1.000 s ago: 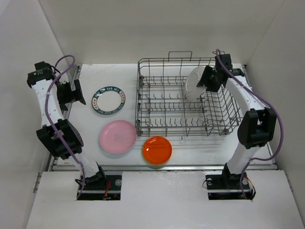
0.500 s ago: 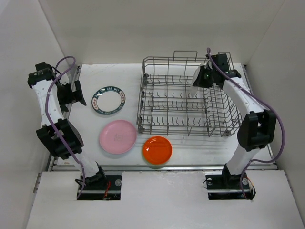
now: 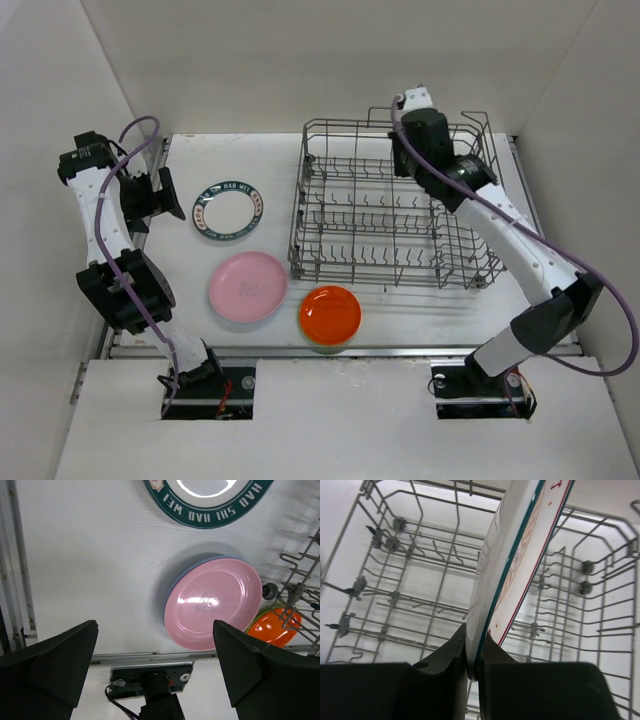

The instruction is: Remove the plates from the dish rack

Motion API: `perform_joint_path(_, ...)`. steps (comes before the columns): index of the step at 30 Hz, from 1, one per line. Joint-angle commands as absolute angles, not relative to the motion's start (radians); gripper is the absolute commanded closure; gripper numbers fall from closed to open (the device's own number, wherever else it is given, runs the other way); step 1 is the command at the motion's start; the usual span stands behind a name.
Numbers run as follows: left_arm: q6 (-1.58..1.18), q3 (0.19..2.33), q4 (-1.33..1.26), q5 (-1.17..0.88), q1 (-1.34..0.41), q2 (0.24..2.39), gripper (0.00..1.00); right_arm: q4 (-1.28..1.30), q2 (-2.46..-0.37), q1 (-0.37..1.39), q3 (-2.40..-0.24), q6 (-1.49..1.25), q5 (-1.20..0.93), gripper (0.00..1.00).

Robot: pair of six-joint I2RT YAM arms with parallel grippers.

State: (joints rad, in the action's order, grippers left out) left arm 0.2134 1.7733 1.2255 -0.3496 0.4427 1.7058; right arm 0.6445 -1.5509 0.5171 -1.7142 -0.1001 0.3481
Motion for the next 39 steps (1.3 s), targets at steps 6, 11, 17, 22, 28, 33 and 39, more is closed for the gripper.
perform_joint_path(6,0.319,1.926,1.37,-0.623,0.445,1.669,0.01,0.549,-1.633,0.981,-1.674,0.124,0.961,1.0)
perform_joint_path(11,0.374,2.031,1.43,-0.71,0.37,1.689,0.01,0.544,-1.799,1.185,-1.673,0.195,1.17,1.0)
perform_joint_path(17,0.331,2.115,1.405,-0.791,0.295,1.698,0.0,0.555,-1.979,1.354,-1.779,0.216,1.206,1.0)
perform_joint_path(22,0.34,2.099,1.405,-0.769,0.152,1.723,0.0,0.546,-2.085,1.431,-1.842,0.242,1.226,1.0)
perform_joint_path(28,0.341,1.994,1.373,-0.689,0.029,1.744,0.0,0.537,-2.12,1.451,-1.842,0.242,1.224,1.0)
perform_joint_path(33,0.366,1.957,1.4,-0.617,-0.032,1.753,0.13,0.519,-2.12,1.451,-1.832,0.242,1.235,1.0)
perform_joint_path(39,0.448,1.947,1.514,-0.615,-0.081,1.799,0.69,0.508,-2.111,1.451,-1.832,0.242,1.244,1.0)
